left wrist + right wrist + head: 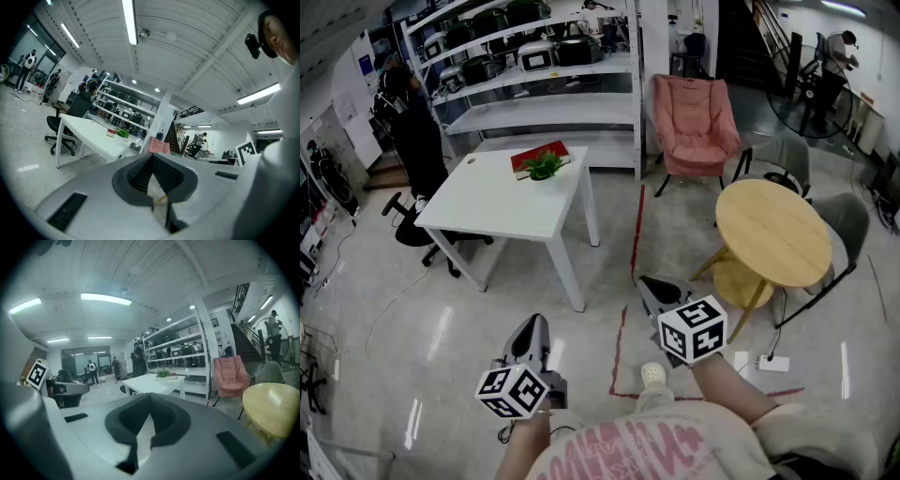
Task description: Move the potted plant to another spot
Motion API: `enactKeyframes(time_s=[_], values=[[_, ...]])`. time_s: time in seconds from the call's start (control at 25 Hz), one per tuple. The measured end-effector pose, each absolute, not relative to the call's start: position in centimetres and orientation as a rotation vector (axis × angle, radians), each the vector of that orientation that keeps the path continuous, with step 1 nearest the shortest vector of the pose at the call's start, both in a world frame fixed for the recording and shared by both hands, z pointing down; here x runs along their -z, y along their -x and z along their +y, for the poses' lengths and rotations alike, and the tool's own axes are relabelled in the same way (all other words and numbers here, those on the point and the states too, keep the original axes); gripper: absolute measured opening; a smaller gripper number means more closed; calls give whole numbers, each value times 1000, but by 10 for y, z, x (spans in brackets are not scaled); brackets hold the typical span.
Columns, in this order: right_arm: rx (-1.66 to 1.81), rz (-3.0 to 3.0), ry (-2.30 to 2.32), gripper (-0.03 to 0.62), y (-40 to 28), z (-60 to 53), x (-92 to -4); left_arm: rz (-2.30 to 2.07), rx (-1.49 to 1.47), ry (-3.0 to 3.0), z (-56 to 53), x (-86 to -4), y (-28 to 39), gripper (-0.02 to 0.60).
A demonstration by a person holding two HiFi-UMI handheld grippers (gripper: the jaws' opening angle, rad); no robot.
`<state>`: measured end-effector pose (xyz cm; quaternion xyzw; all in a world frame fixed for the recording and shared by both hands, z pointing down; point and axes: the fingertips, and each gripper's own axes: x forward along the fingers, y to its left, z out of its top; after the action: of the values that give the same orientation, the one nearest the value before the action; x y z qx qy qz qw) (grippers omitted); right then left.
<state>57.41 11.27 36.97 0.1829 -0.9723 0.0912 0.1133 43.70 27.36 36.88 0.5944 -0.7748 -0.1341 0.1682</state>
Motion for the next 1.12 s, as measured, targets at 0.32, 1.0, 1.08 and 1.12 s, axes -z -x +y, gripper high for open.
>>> enactKeyframes(time_s=[0.32,1.0,1.08,1.12], values=[[-286,-2831,-516,5,-556,75,-379,-2201,379,-1669,237,-371,-421,3],[-272,-2903,-425,6,-471,-105,-347,-2280,519,-1622,77,-347,-347,3],[-261,-2902,-403,6,-462,-120,-346,-2280,532,-1615,61,-346,-341,2],[-256,-2903,-393,6,-458,-128,-346,-2281,537,-1614,52,-345,-338,3]])
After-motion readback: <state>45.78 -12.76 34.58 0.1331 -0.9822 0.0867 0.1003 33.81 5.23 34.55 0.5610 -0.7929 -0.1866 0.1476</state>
